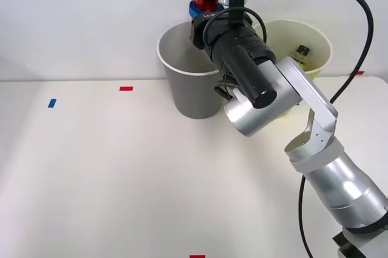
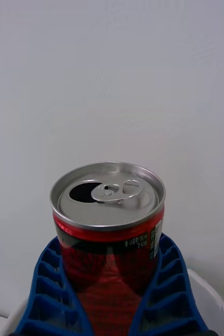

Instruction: Put cans in the gray bin, plastic bottles in the light green bin

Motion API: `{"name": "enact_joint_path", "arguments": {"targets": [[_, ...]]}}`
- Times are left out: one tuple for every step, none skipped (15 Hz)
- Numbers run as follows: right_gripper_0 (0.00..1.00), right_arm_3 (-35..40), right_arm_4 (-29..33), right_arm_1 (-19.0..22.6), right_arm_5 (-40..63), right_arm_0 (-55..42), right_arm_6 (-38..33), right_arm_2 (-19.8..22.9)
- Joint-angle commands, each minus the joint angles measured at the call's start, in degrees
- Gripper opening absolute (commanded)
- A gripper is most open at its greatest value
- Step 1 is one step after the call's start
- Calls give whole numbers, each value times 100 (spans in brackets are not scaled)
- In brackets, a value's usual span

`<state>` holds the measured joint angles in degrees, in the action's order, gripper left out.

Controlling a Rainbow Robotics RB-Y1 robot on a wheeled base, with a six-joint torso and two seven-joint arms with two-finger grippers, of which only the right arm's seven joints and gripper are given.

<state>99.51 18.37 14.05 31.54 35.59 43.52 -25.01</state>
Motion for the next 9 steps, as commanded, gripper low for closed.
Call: {"name": "enact_joint_path", "arguments": {"targets": [[0,-300,0,-69,1,194,86,-83],[0,-397,0,-113,-8,264,95,-83],[0,-423,0,-113,-8,273,113,-83],[0,-423,0,-104,-34,273,122,-92],[5,-423,0,-104,-43,273,122,-92],[33,-423,0,-113,-43,273,122,-92],[82,-423,44,-122,-69,273,122,-92],[100,-423,44,-131,-95,273,122,-109],[100,-423,105,-148,-166,273,122,-144]]}}
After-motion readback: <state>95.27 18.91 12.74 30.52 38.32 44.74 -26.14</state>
